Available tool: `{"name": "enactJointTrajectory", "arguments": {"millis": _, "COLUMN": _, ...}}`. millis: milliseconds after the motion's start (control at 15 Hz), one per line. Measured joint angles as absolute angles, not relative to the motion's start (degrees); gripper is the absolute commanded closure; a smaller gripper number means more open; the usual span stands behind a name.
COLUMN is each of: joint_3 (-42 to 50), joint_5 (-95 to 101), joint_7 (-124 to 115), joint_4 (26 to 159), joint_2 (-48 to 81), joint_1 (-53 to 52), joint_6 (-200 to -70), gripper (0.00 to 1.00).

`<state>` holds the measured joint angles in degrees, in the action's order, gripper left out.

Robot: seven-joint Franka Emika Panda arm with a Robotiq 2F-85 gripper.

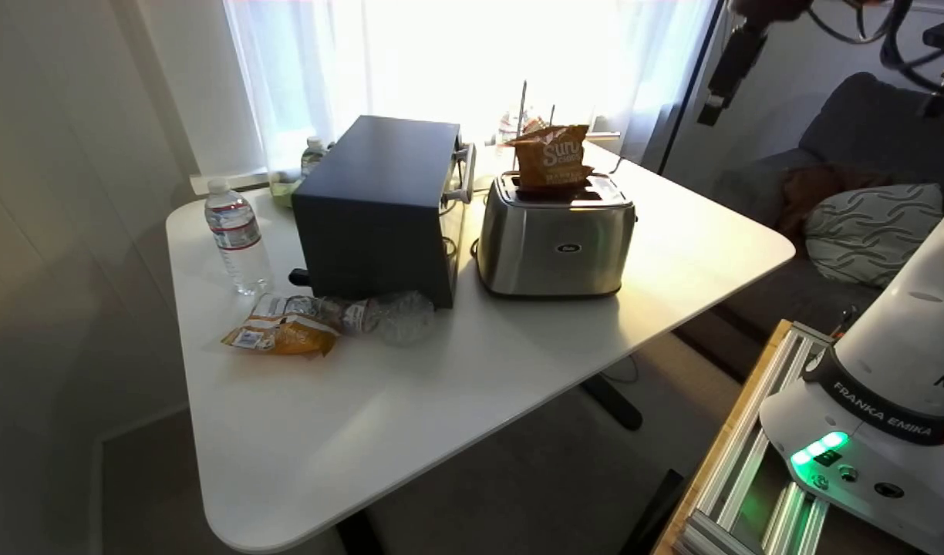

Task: Put the water bottle on top of the toaster oven.

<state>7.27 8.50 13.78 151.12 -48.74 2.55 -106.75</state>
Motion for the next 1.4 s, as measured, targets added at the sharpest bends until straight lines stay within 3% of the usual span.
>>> {"name": "enactJointTrajectory", "arguments": {"millis": 533, "joint_3": 8.12, "joint_5": -0.21, "joint_7": 12.81, "joint_4": 124.33, "joint_2": -35.04, "joint_1": -1.1, "joint_6": -101.63, "gripper": 0.0}}
{"name": "enactJointTrajectory", "arguments": {"millis": 1000, "joint_3": 15.75, "joint_5": -11.03, "joint_7": 15.78, "joint_4": 103.53, "joint_2": -12.8, "joint_1": -0.37, "joint_6": -101.44, "gripper": 0.0}}
{"name": "enactJointTrajectory", "arguments": {"millis": 1400, "joint_3": 15.27, "joint_5": -18.63, "joint_7": 15.89, "joint_4": 87.12, "joint_2": 7.41, "joint_1": 4.76, "joint_6": -101.43, "gripper": 0.0}}
